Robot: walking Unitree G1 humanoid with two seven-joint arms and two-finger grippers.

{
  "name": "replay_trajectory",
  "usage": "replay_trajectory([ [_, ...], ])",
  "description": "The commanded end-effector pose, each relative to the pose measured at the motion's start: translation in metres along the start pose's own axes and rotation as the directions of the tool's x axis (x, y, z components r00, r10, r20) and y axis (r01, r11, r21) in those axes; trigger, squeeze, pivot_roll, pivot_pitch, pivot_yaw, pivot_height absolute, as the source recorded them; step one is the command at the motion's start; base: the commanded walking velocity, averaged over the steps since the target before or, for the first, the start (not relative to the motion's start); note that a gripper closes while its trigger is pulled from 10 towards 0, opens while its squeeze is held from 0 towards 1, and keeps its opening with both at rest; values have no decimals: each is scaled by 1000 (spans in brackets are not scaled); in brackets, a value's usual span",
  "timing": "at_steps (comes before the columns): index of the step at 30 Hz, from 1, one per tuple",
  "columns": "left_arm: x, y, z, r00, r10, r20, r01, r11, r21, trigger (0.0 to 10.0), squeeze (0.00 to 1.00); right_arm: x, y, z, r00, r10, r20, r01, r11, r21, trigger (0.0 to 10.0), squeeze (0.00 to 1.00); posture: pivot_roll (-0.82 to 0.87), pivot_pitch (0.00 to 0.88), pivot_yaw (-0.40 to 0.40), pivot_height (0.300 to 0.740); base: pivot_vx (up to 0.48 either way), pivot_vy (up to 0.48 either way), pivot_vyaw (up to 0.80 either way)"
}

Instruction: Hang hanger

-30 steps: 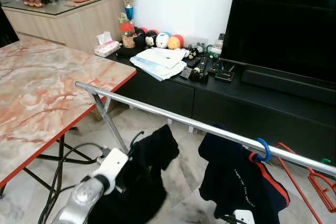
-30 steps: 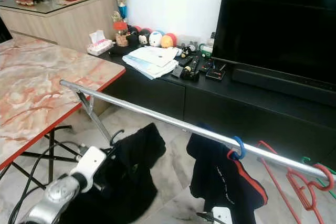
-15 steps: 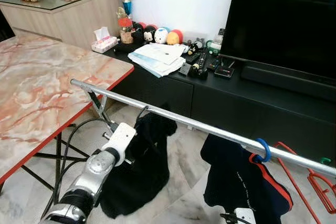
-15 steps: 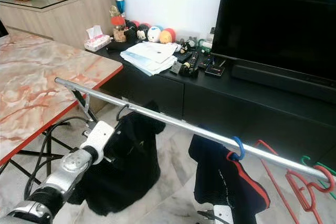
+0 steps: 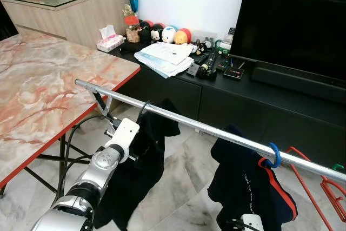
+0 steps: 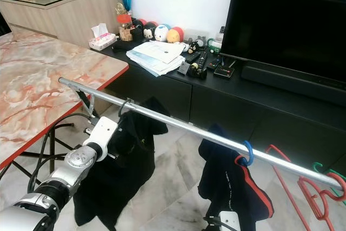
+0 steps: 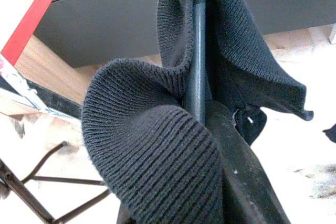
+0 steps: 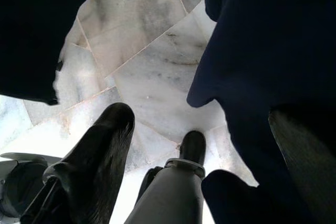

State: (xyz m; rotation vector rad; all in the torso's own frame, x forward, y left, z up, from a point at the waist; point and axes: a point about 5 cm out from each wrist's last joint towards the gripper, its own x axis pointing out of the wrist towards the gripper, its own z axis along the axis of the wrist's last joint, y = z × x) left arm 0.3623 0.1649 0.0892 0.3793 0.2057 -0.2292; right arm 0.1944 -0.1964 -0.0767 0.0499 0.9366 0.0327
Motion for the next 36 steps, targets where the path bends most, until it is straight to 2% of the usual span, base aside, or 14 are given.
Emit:
replay_trajectory([
  [1, 4, 6, 9, 999, 31, 13, -31, 999, -10, 10000, 0, 0, 1, -3, 1000, 5, -14, -6, 1000, -8, 10000, 0, -40, 74, 40, 740, 0, 0, 0],
  [5, 8, 2, 12, 1000, 21, -22, -21, 1000, 9, 10000, 0, 0, 1, -2, 1000, 4, -12, -4, 1000, -8, 10000, 0, -43, 72, 43, 740, 0, 0, 0],
  [12, 6, -6, -4, 992, 2, -125, -5, 1000, -21, 10000, 0, 0, 2, -2, 1000, 6, -12, -6, 1000, -7, 10000, 0, -42, 72, 44, 740, 0, 0, 0],
  [18, 4, -10, -10, 990, -6, -139, 0, 999, -47, 10000, 0, 0, 2, -2, 1000, 8, -13, -8, 1000, -8, 10000, 0, -36, 75, 45, 740, 0, 0, 0],
  [25, -4, -11, -24, 992, 34, -118, -56, 980, -190, 10000, 0, 0, 2, -2, 1000, 3, -9, -3, 1000, -3, 10000, 0, -31, 70, 48, 740, 0, 0, 0],
  [28, -8, -14, -32, 991, 31, -132, -58, 977, -204, 10000, 0, 0, 2, -2, 1000, 5, -11, -5, 1000, -7, 10000, 0, -31, 70, 48, 740, 0, 0, 0],
  [29, -9, -15, -34, 991, 30, -131, -57, 977, -206, 10000, 380, 0, 2, -2, 1000, 6, -11, -6, 1000, -8, 10000, 0, -31, 70, 48, 740, 0, 0, 0],
  [30, -10, -16, -35, 991, 30, -130, -56, 977, -207, 10000, 380, 0, 3, -3, 1000, 6, -11, -6, 1000, -9, 10000, 0, -26, 65, 44, 740, 0, 0, 0],
  [31, -10, -17, -35, 993, 31, -117, -58, 972, -229, 10000, 949, 0, 3, -3, 1000, 6, -12, -7, 1000, -10, 10000, 0, -26, 64, 44, 740, 0, 0, 0],
  [32, -10, -17, -34, 993, 33, -111, -59, 969, -240, 10000, 1000, 0, 3, -3, 1000, 7, -12, -7, 1000, -11, 10000, 0, -27, 62, 45, 740, 0, 0, 0],
  [36, -11, -16, -32, 995, 39, -90, -61, 962, -266, 10000, 1000, 0, 2, -3, 1000, 6, -12, -6, 1000, -12, 10000, 0, -27, 59, 46, 740, 0, 0, 0],
])
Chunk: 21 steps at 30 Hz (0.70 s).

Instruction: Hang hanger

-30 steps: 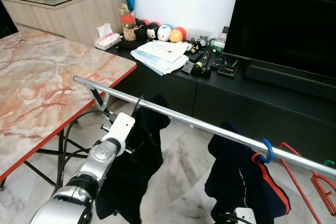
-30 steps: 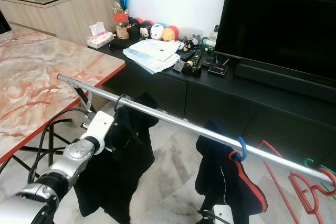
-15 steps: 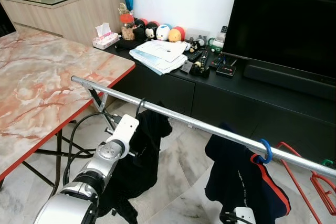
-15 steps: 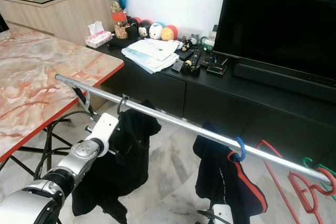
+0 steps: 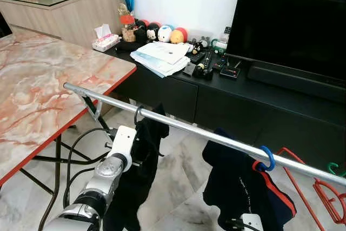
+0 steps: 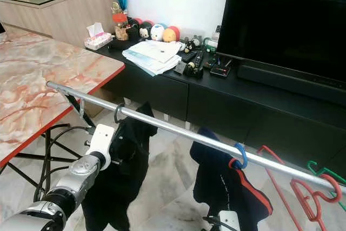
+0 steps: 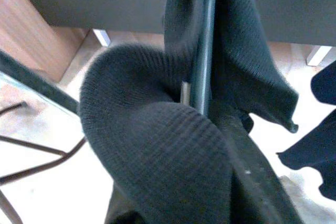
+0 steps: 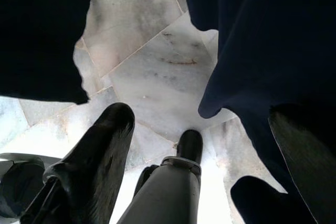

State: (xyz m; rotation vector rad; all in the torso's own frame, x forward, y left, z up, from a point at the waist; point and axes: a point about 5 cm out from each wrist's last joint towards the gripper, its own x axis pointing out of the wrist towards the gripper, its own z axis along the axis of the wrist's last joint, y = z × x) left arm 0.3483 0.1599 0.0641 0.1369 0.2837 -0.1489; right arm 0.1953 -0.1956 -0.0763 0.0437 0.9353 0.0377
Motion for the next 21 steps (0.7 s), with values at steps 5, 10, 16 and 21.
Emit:
replay_trajectory([
  [5, -2, 4, 2, 999, 16, 38, -14, 999, -41, 10000, 1000, 0, 2, -5, 1000, 5, -15, -5, 1000, -7, 10000, 0, -28, 48, 48, 740, 0, 0, 0],
  [10, -2, 5, 2, 999, 14, 41, -12, 999, -35, 10000, 1000, 0, 3, -6, 1000, 5, -17, -5, 1000, -7, 10000, 0, -30, 44, 50, 740, 0, 0, 0],
  [16, -5, 8, 2, 998, 22, 63, -20, 999, -35, 10000, 1000, 0, 3, -6, 1000, 5, -17, -5, 1000, -7, 10000, 0, -28, 42, 51, 740, 0, 0, 0],
  [21, -8, 11, 5, 993, 34, 114, -29, 999, -43, 10000, 1000, 0, 3, -6, 1000, 2, -16, -2, 1000, -9, 10000, 0, -26, 44, 52, 740, 0, 0, 0],
])
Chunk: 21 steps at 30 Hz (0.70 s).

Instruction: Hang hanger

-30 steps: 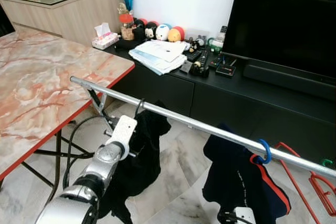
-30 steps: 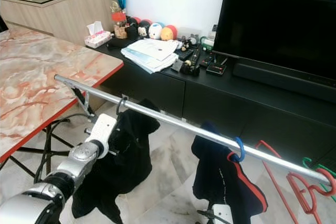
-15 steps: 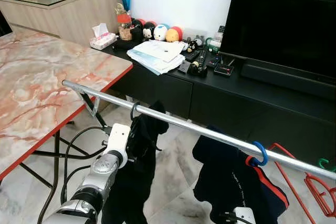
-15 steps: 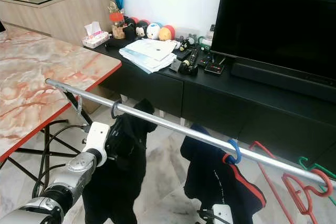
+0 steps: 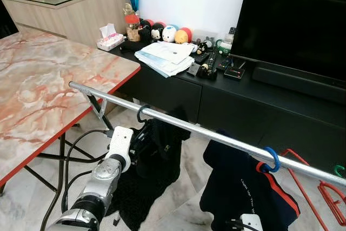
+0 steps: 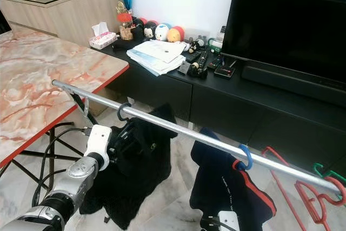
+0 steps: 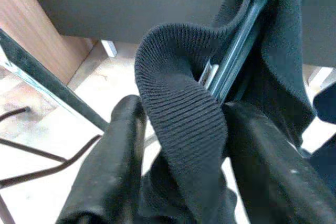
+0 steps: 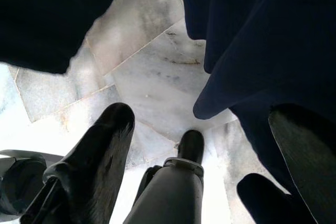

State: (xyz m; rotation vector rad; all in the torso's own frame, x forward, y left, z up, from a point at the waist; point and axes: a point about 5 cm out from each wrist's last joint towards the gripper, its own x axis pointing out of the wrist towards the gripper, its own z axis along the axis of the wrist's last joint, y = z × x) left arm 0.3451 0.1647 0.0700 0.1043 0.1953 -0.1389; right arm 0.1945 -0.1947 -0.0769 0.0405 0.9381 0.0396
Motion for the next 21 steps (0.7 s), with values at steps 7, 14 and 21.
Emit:
replay_trajectory([
  [7, -11, 11, 6, 994, 28, 109, -23, 999, -47, 10000, 1000, -1, 2, -6, 1000, -3, -12, 3, 1000, -4, 10000, 0, -27, 41, 58, 740, 0, 0, 0],
  [14, -37, 17, 6, 976, 75, 204, -62, 995, -74, 10000, 1000, -1, 2, -6, 1000, -4, -12, 4, 1000, -6, 10000, 0, -22, 45, 58, 740, 0, 0, 0],
  [21, -54, 15, -4, 979, 81, 187, -70, 996, -63, 10000, 0, -1, 2, -5, 1000, -4, -10, 3, 1000, -6, 10000, 0, -18, 51, 59, 740, 0, 0, 0],
])
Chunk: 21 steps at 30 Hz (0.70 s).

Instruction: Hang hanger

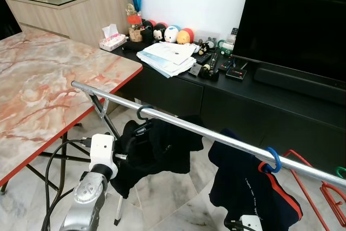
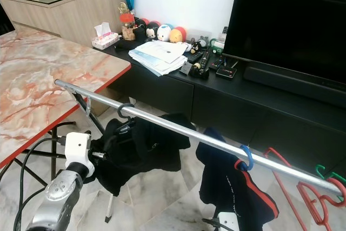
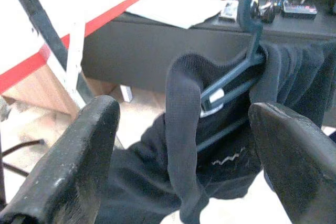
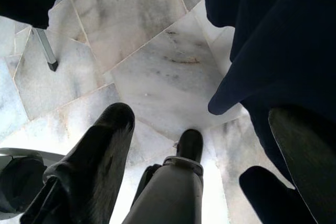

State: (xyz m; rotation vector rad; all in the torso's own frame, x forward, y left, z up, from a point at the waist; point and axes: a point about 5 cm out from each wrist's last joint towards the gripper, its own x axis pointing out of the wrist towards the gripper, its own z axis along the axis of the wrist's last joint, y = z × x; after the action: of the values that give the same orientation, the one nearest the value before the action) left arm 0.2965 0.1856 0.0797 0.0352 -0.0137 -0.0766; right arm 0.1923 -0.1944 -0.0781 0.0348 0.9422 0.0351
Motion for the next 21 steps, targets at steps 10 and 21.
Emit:
replay_trajectory([
  [10, -5, -10, -3, 999, -1, -36, 0, 1000, -11, 10000, 0, 0, 1, -2, 1000, -6, 0, 6, 1000, 6, 10000, 0, -24, 64, 61, 740, 0, 0, 0],
  [21, -9, -14, -5, 998, -20, -63, 19, 1000, -20, 10000, 0, 0, 1, -1, 1000, -9, 14, 9, 1000, 27, 10000, 0, -20, 71, 62, 740, 0, 0, 0],
])
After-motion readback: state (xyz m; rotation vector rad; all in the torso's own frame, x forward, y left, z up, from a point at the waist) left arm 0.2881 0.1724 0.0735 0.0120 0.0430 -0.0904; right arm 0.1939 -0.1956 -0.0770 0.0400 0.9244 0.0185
